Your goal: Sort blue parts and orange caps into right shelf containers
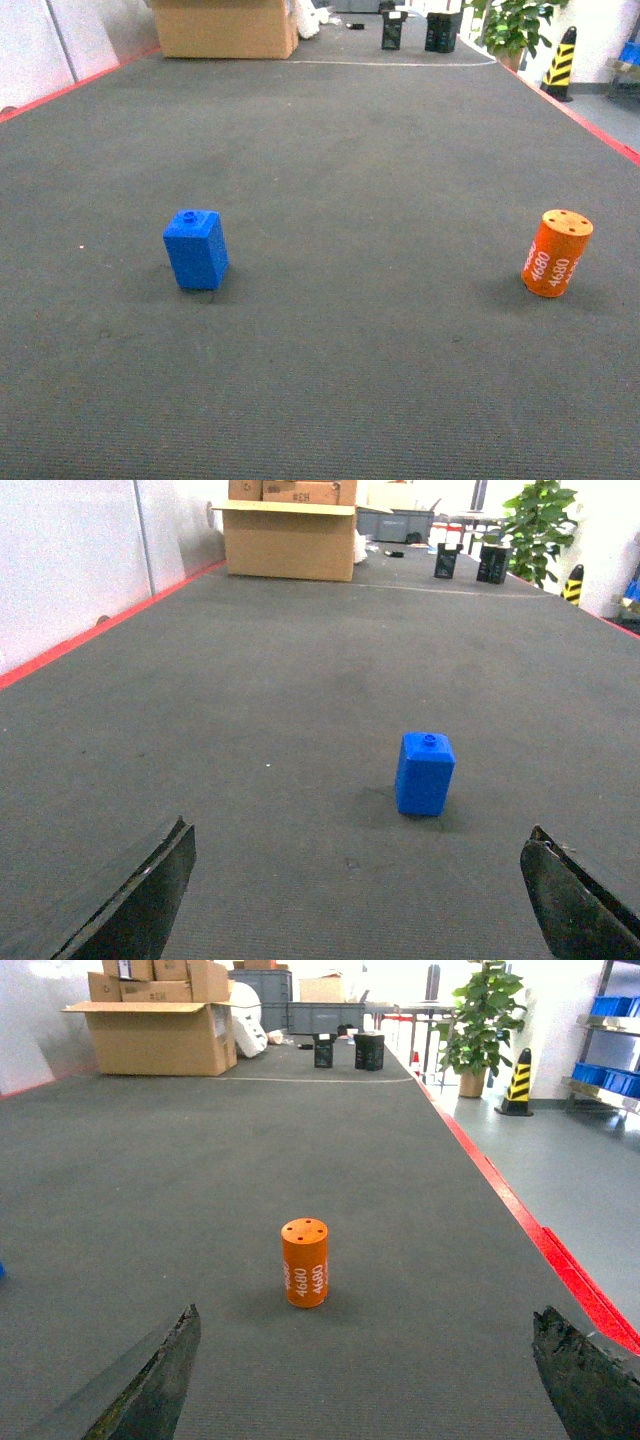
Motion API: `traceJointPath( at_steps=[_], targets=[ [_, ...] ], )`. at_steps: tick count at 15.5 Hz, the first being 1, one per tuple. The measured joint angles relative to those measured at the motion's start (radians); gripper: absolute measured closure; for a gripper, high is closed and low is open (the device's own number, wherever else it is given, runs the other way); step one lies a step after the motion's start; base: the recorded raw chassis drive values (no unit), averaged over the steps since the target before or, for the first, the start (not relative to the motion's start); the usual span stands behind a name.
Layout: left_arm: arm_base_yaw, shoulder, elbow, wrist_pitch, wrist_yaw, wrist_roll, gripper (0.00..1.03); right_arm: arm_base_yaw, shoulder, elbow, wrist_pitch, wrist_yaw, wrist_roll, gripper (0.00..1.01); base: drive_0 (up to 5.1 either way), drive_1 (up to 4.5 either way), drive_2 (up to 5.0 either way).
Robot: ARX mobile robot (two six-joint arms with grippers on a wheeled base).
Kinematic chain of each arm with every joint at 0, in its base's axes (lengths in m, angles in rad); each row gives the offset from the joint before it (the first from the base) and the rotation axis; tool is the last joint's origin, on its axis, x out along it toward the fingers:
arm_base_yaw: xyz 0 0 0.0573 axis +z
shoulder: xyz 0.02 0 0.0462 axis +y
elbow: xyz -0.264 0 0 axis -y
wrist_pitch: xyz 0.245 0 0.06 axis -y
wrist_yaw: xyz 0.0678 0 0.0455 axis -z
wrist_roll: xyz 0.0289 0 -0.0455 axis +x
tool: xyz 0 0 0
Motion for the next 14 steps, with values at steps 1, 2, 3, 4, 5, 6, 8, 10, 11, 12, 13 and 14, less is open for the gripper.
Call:
traceJointPath(
  at_steps=[1, 2, 3, 4, 5, 6, 8, 10, 11, 12, 13, 14],
  targets=[
    [0.0, 0.0, 0.0, 0.0, 0.0, 0.0, 0.05, 0.0, 0.0, 0.0, 0.0, 0.0, 0.0, 0.03, 0.0, 0.0, 0.0],
    [0.0, 0.0, 0.0, 0.0, 0.0, 0.0, 0.05, 0.0, 0.0, 0.0, 0.0, 0.0, 0.0, 0.03, 0.0, 0.0, 0.0],
    [0.0, 0.0, 0.0, 0.0, 0.0, 0.0, 0.05, 0.0, 0.0, 0.0, 0.0, 0.0, 0.0, 0.03, 0.0, 0.0, 0.0],
    [0.0, 0.0, 0.0, 0.0, 0.0, 0.0, 0.05, 0.0, 0.0, 0.0, 0.0, 0.0, 0.0, 0.03, 0.0, 0.0, 0.0],
    [0.0, 0.0, 0.0, 0.0, 0.0, 0.0, 0.05, 0.0, 0.0, 0.0, 0.0, 0.0, 0.0, 0.03, 0.0, 0.0, 0.0],
    [0.0, 0.0, 0.0, 0.0, 0.0, 0.0, 0.05, 0.0, 0.0, 0.0, 0.0, 0.0, 0.0, 0.03, 0.0, 0.0, 0.0],
    [0.0, 0.0, 0.0, 0.0, 0.0, 0.0, 0.05, 0.0, 0.0, 0.0, 0.0, 0.0, 0.0, 0.03, 0.0, 0.0, 0.0],
    [0.0, 0.0, 0.0, 0.0, 0.0, 0.0, 0.05, 0.0, 0.0, 0.0, 0.0, 0.0, 0.0, 0.03, 0.0, 0.0, 0.0],
    [0.0, 0.0, 0.0, 0.0, 0.0, 0.0, 0.05, 0.0, 0.0, 0.0, 0.0, 0.0, 0.0, 0.03, 0.0, 0.0, 0.0],
    [0.0, 0.0, 0.0, 0.0, 0.0, 0.0, 0.05, 0.0, 0.0, 0.0, 0.0, 0.0, 0.0, 0.03, 0.0, 0.0, 0.0],
    [0.0, 0.0, 0.0, 0.0, 0.0, 0.0, 0.05, 0.0, 0.0, 0.0, 0.0, 0.0, 0.0, 0.03, 0.0, 0.0, 0.0],
    [0.0, 0.0, 0.0, 0.0, 0.0, 0.0, 0.05, 0.0, 0.0, 0.0, 0.0, 0.0, 0.0, 0.03, 0.0, 0.0, 0.0]
  ],
)
